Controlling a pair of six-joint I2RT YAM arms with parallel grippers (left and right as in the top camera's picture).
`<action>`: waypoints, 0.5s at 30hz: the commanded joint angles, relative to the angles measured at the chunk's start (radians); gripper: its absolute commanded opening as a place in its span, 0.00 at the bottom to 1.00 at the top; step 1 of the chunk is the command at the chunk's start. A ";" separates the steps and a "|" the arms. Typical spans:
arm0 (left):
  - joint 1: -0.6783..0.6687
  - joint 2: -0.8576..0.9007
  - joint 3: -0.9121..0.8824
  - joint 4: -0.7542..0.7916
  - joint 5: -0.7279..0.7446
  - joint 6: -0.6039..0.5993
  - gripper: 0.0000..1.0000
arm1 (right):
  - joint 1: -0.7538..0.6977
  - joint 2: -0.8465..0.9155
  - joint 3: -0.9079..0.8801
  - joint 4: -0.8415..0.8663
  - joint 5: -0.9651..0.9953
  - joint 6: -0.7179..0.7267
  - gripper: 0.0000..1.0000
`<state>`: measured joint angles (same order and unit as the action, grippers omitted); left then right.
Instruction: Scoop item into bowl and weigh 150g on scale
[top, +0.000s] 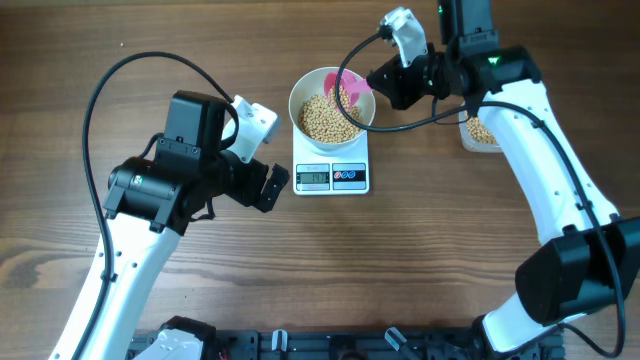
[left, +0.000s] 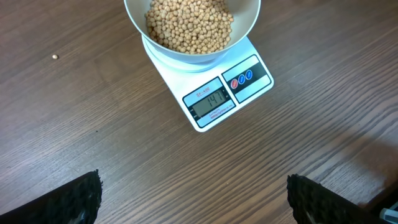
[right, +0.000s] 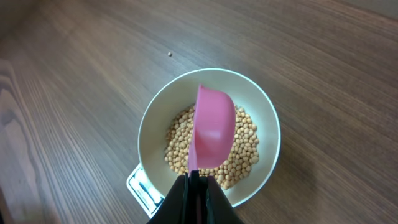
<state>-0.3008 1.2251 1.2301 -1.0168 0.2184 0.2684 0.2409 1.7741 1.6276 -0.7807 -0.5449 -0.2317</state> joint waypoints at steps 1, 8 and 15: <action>0.005 -0.002 0.011 0.003 0.006 0.013 1.00 | 0.004 -0.017 0.016 0.010 0.029 0.023 0.04; 0.005 -0.002 0.011 0.003 0.006 0.013 1.00 | 0.004 -0.017 0.016 -0.007 -0.096 -0.074 0.04; 0.005 -0.002 0.011 0.003 0.006 0.013 1.00 | 0.004 -0.016 0.016 0.010 0.074 0.029 0.04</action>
<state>-0.3008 1.2251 1.2301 -1.0168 0.2184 0.2684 0.2417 1.7741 1.6276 -0.7773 -0.4942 -0.2211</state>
